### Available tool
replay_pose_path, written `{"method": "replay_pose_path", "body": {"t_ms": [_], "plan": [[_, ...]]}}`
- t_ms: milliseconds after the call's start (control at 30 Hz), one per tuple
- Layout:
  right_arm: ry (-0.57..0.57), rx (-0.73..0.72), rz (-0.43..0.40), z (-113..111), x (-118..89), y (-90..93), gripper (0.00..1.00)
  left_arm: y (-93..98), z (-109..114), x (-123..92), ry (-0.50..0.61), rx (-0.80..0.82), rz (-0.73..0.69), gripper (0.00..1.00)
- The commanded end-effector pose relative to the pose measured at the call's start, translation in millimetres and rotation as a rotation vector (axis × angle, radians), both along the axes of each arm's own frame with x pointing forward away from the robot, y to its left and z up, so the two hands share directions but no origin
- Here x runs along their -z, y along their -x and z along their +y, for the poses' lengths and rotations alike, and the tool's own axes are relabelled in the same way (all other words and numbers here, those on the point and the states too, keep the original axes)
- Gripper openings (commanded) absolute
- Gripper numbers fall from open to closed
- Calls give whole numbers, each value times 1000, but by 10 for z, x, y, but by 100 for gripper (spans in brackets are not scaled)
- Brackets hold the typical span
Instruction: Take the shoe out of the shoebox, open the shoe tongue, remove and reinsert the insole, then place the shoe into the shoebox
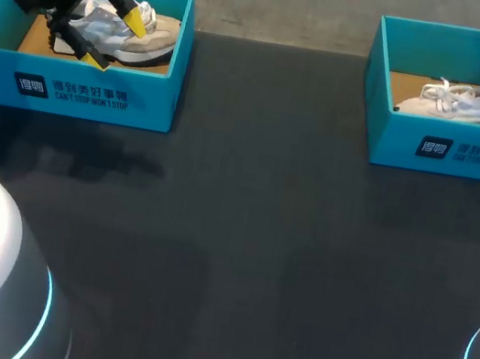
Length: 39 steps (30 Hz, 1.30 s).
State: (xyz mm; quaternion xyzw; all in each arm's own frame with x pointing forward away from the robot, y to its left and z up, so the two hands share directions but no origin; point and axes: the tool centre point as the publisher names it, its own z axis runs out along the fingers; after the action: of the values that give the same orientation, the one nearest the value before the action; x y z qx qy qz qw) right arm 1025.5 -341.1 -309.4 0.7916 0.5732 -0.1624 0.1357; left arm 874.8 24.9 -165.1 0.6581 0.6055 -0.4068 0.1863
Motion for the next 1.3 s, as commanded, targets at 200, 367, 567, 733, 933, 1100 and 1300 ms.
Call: {"method": "replay_pose_path", "body": {"t_ms": [200,367,567,733,933,1100,1300], "plan": [[-10,7,17,-17,165,-36,0,-4,-1,1,-1,1,-1,100],[-21,13,22,-14,273,-53,0,-4,-1,1,-1,1,-1,100],[-19,21,34,-48,392,-62,0,-4,-1,1,-1,1,-1,100],[-16,23,40,-67,426,-76,0,-4,-1,1,-1,1,-1,100],[-16,32,45,-88,489,-96,0,-4,-1,1,-1,1,-1,100],[-22,51,24,-83,432,-71,100,-4,-1,1,-1,1,-1,100],[-30,57,-12,-21,259,8,100,-4,-1,1,-1,1,-1,100]]}}
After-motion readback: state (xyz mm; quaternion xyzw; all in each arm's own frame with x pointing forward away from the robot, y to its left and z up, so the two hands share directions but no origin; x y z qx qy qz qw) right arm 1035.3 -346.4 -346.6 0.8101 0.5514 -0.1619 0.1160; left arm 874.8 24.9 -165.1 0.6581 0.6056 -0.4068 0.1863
